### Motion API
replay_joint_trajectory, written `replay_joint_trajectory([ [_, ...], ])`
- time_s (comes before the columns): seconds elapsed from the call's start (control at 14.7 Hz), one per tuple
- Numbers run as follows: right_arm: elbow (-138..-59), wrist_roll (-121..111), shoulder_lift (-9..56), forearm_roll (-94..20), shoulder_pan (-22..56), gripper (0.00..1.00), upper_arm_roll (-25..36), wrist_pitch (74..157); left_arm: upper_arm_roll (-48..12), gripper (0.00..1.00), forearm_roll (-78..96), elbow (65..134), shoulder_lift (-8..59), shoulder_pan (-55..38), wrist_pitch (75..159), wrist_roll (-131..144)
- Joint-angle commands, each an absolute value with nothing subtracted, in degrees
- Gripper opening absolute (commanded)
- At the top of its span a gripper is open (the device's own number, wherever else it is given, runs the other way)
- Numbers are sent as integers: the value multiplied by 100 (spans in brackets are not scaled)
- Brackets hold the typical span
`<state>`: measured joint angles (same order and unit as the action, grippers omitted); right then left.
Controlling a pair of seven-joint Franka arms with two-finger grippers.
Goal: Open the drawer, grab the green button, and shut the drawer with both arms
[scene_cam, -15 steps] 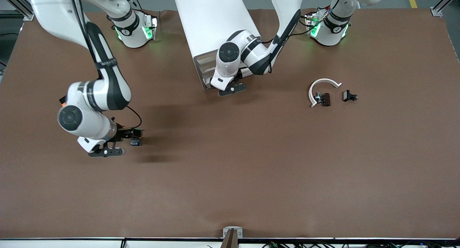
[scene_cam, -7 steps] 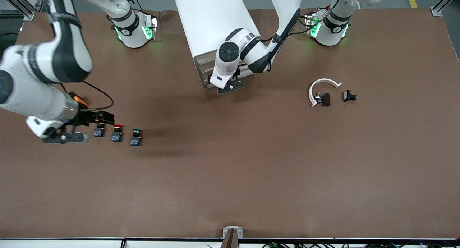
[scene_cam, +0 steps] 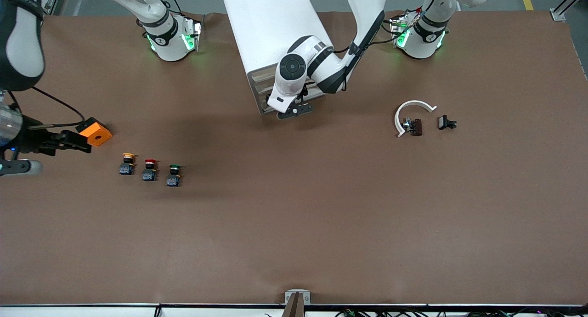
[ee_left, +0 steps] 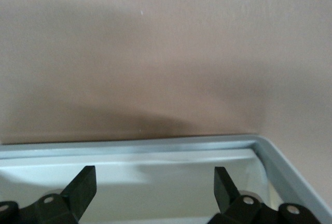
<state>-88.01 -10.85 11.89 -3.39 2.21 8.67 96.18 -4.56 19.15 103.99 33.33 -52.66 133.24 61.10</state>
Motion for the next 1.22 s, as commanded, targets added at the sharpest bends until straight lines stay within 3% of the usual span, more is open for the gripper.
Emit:
replay_joint_trajectory([
  [0.0, -8675, -1248, 1020, -264, 105, 100, 773, 9431, -510, 100, 1942, 10196, 3278, -4669, 13166, 5898],
  [0.54, -8438, -924, 835, -281, 413, 100, 721, 9352, -501, 100, 1012, 9993, 2620, -2884, 13166, 5810],
  [0.68, -8175, -634, 835, -255, 544, 100, 729, 8915, -501, 100, 722, 9993, 2331, -2542, 13096, 5766],
  [1.15, -8086, -492, 844, -210, 484, 100, 773, 8710, -492, 100, 114, 9142, 1565, -1618, 11023, 4748],
])
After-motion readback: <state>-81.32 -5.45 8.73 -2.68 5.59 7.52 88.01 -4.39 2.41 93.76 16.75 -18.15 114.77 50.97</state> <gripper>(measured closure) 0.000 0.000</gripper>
